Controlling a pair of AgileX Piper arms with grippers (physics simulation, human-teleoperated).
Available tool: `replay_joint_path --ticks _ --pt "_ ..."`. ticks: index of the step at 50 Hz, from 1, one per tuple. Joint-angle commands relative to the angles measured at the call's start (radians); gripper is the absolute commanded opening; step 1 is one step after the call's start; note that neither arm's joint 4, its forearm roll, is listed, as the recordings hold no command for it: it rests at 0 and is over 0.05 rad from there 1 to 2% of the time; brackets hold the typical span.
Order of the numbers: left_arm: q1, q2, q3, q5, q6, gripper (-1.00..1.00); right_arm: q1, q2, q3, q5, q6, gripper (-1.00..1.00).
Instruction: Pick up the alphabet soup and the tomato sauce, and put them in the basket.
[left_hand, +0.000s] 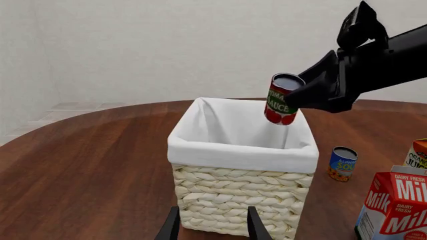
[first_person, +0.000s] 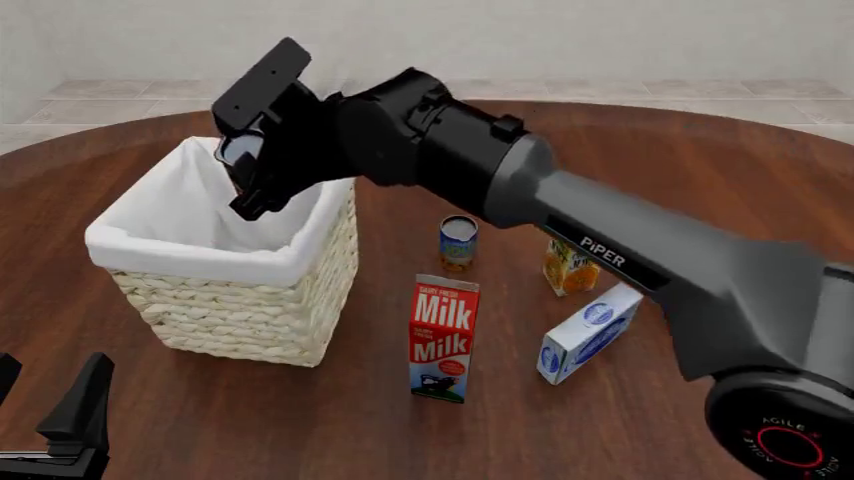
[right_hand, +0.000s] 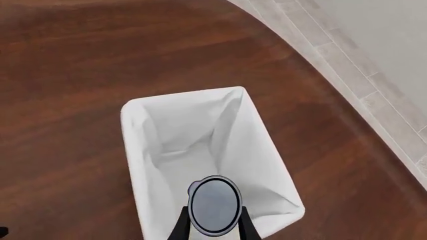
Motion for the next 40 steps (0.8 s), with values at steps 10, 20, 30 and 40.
replay_joint_path --ticks 10,20,30,40 --pt "0.000 0.000 0.000 0.000 0.000 1.00 0.015 0.045 -0.020 0.043 0.040 -1.00" --pt "0.000 0.000 0.000 0.000 0.000 1.00 0.007 0.076 -0.048 0.064 0.044 -1.00" --pt "0.000 0.000 0.000 0.000 0.000 1.00 0.008 0.086 -0.044 0.070 0.050 -1.00" --pt "0.000 0.000 0.000 0.000 0.000 1.00 0.015 0.084 -0.010 0.069 0.056 -1.00"
